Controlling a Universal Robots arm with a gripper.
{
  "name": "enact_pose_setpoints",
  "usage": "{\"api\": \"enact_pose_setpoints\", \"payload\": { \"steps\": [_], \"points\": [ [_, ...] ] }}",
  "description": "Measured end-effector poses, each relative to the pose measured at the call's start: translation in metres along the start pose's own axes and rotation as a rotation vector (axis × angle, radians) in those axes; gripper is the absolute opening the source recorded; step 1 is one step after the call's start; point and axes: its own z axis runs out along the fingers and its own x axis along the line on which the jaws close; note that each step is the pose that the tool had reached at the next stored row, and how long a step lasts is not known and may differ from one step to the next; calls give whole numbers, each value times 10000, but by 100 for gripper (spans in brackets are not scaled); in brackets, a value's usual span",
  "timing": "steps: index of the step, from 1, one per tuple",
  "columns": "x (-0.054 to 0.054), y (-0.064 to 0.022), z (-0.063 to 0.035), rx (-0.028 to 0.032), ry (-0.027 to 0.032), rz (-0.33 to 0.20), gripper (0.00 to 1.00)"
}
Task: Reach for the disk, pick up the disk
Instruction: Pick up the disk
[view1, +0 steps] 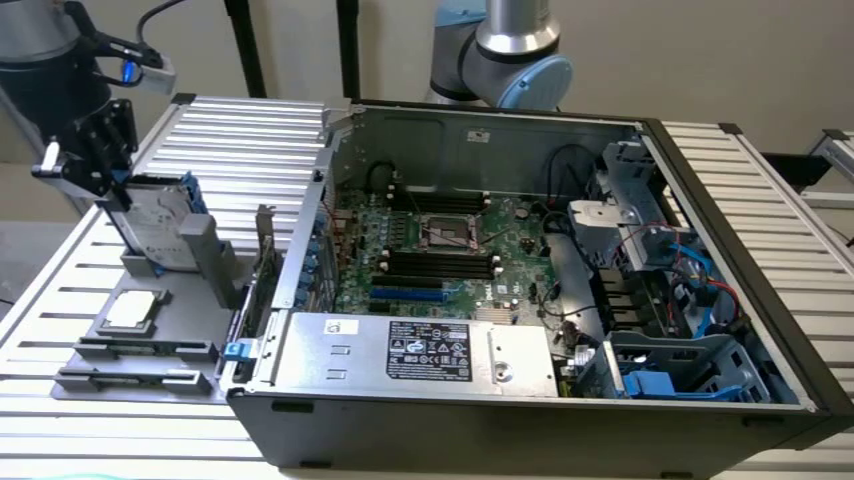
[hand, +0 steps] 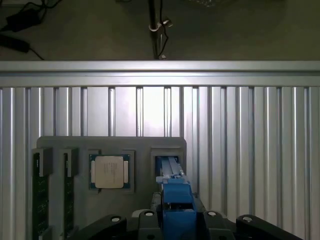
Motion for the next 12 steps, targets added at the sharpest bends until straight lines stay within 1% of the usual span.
{"api": "enact_pose_setpoints", "payload": {
  "steps": [12],
  "points": [
    [18,0,-1,1,-2,0,33]
  ]
}}
